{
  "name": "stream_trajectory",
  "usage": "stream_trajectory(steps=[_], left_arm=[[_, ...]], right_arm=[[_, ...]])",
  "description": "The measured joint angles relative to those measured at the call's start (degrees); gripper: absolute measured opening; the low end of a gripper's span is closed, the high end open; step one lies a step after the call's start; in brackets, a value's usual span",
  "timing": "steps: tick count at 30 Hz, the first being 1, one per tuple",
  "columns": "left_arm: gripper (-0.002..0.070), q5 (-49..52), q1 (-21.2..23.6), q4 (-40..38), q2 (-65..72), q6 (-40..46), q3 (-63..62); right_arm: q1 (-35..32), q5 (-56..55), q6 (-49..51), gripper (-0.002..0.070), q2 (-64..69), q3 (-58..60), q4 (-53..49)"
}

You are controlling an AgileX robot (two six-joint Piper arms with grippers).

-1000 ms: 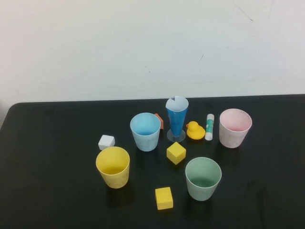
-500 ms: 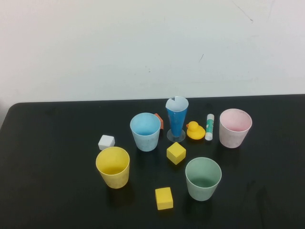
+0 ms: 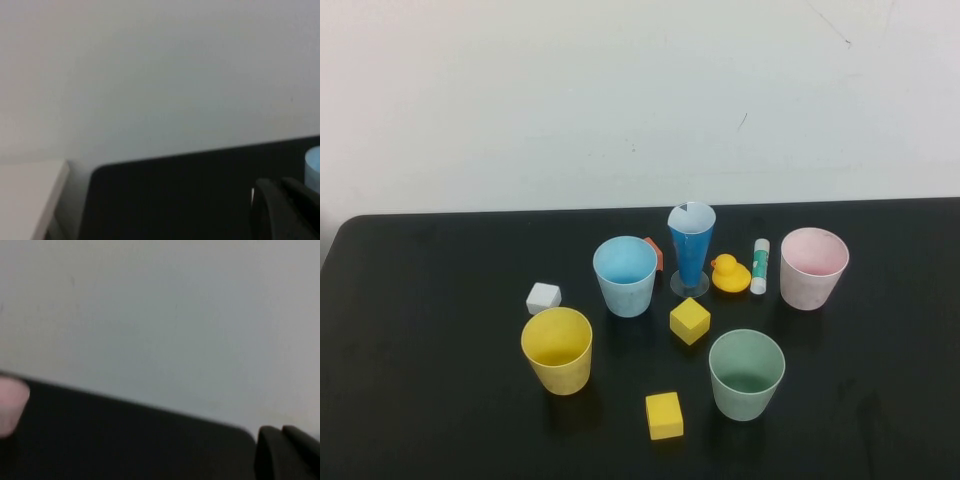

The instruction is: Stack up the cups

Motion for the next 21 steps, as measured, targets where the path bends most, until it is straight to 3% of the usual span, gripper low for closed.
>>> stream_trajectory(steps=[4, 9, 15, 17, 21], left_arm=[[-0.0002, 4.74, 0.0, -6.24, 11.37, 1.37, -4.29], [-0.0002, 13.93, 0.0, -18.9, 26.23, 8.31, -11.41], [0.0005, 20.34, -0.28, -37.38, 44.25, 24.93, -18.89], [0.0032, 20.43, -2.22, -40.41, 49.66, 29.55, -21.56], [0.0137, 17.34, -8.89, -38.7, 57.86, 32.08, -25.74]], right_arm=[[0.0, 9.79, -5.64, -0.0003, 6.66, -2.05, 1.22], [0.0, 12.36, -12.42, -0.0003, 14.26, -2.04, 7.44], [0.0, 10.55, -22.72, -0.0003, 16.07, -2.04, 15.86], [0.0, 10.0, -24.18, -0.0003, 16.07, -1.45, 17.25], [0.0, 8.04, -25.15, -0.0003, 16.07, 1.1, 19.48]])
